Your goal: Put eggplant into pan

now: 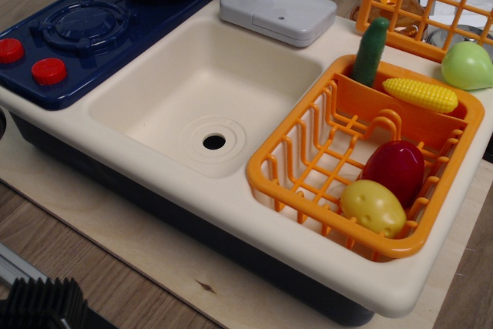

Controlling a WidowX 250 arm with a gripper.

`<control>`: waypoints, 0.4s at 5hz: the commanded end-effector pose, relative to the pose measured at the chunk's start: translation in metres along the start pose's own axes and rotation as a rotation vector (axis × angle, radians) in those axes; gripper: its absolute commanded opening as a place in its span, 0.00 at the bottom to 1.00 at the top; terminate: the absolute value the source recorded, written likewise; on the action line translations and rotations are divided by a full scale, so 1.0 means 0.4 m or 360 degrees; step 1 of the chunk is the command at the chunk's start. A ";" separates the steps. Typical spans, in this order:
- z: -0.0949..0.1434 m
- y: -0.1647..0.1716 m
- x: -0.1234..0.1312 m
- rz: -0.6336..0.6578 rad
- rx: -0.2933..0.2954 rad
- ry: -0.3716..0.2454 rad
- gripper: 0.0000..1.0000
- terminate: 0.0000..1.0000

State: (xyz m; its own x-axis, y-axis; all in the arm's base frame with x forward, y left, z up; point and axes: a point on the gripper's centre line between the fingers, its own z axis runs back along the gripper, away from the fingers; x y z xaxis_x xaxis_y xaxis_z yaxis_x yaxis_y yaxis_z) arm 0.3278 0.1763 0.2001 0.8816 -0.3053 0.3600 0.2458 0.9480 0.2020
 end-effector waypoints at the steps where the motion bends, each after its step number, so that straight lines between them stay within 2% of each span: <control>1: 0.016 -0.009 0.031 -0.0039 -0.0014 -0.0193 0.00 0.00; 2: 0.017 -0.035 0.045 0.0017 -0.0052 -0.0241 1.00 0.00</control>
State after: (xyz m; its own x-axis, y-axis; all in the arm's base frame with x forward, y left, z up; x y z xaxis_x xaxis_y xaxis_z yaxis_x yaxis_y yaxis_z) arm 0.3402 0.1549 0.1856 0.8322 -0.2859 0.4751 0.2643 0.9577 0.1135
